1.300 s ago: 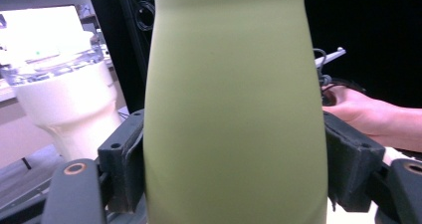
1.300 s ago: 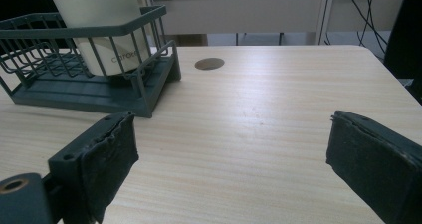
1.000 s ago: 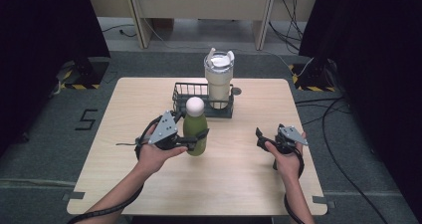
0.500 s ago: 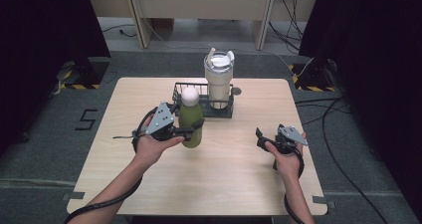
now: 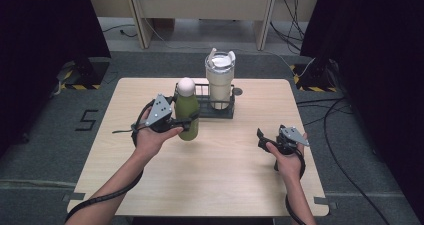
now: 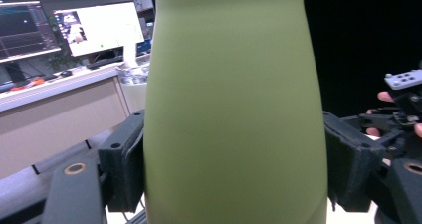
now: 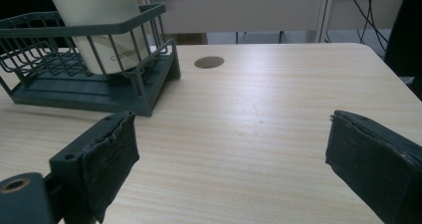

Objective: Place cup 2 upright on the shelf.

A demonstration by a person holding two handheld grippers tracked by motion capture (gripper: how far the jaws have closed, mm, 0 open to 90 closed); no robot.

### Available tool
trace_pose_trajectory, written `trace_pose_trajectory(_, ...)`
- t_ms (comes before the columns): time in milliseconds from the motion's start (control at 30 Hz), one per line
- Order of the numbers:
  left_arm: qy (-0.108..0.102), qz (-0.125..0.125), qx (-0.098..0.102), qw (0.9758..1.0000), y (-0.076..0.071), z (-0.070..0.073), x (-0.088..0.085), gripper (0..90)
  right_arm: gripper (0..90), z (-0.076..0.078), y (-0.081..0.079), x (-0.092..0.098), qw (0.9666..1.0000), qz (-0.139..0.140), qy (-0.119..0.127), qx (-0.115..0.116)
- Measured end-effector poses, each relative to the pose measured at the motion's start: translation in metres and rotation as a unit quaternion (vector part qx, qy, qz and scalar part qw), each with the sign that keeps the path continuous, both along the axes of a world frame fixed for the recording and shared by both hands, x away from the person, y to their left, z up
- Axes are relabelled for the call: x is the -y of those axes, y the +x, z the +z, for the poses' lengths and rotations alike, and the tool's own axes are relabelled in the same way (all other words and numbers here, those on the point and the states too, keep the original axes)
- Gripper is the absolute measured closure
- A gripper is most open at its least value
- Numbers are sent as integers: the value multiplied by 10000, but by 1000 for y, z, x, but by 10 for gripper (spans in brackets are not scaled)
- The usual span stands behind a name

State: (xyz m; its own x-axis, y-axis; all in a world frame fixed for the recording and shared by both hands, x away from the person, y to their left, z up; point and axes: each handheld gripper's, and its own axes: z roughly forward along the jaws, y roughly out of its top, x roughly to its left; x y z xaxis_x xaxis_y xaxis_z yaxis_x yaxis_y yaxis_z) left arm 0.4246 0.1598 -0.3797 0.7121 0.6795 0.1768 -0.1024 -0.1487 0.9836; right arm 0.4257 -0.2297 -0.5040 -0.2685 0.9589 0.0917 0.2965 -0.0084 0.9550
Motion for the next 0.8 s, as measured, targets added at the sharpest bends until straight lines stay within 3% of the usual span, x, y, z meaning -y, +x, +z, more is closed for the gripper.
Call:
trace_pose_trajectory(367,-45,282,31,9996,19,7,-5,245,64,0,0,0,10000,4,3,-10)
trace_pose_trajectory(800,-60,394,-19,9992,37,12,-1,245,65,-1,1,0,10000,11,8,-6)
